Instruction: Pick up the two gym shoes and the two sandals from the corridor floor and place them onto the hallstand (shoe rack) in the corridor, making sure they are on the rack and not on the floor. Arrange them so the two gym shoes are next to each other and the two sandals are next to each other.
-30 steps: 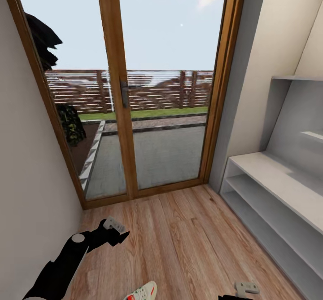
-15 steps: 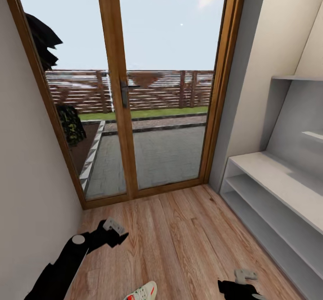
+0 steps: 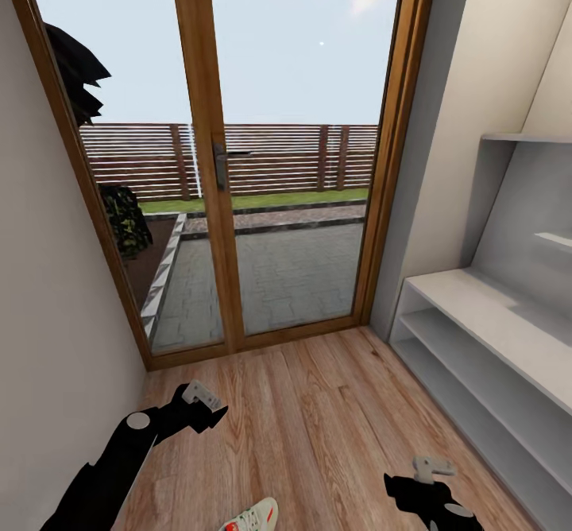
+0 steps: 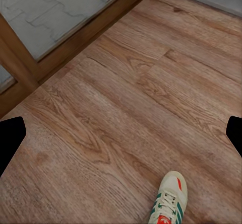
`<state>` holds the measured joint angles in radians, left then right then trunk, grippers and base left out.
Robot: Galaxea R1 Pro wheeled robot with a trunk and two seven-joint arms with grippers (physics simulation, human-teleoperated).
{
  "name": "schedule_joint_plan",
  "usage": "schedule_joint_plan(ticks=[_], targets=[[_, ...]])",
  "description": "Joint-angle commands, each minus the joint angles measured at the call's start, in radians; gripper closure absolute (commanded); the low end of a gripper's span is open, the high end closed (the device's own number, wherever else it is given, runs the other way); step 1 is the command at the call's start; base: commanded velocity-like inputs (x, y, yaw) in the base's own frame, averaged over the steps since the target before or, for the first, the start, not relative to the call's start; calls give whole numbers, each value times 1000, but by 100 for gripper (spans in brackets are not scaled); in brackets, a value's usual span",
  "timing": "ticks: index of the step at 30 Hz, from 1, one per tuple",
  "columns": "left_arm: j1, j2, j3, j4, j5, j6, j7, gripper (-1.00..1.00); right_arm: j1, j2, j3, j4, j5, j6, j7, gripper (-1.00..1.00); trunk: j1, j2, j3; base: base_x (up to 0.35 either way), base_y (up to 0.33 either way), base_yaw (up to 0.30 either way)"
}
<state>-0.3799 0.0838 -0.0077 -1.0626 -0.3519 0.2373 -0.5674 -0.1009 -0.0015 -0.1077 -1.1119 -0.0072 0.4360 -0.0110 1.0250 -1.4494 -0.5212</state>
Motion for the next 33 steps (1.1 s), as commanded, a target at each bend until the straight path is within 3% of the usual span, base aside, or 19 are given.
schedule_joint_plan(ticks=[1, 13, 25, 26, 33], targets=[[0, 0, -1, -2, -4, 5, -4, -100, 0, 0, 0, -7, -1, 6, -1, -100, 0, -1, -1, 0, 0, 0], [0, 1, 0, 1, -4, 5, -4, -100, -7, 1, -2, -75, -9, 14, -1, -100, 0, -1, -1, 0, 0, 0], [0, 3, 1, 1, -4, 5, -3, -100, -74, 1, -3, -142, -8, 69, -5, -100, 0, -1, -1, 0, 0, 0], [0, 3, 2, 1, -4, 5, -3, -100, -311, 1, -3, -207, -8, 180, -5, -100, 0, -1, -1, 0, 0, 0], [0, 2, 1, 1, -4, 5, -3, -100, -354, 0, -8, -211, -13, 206, -3, -100, 0, -1, -1, 0, 0, 0]])
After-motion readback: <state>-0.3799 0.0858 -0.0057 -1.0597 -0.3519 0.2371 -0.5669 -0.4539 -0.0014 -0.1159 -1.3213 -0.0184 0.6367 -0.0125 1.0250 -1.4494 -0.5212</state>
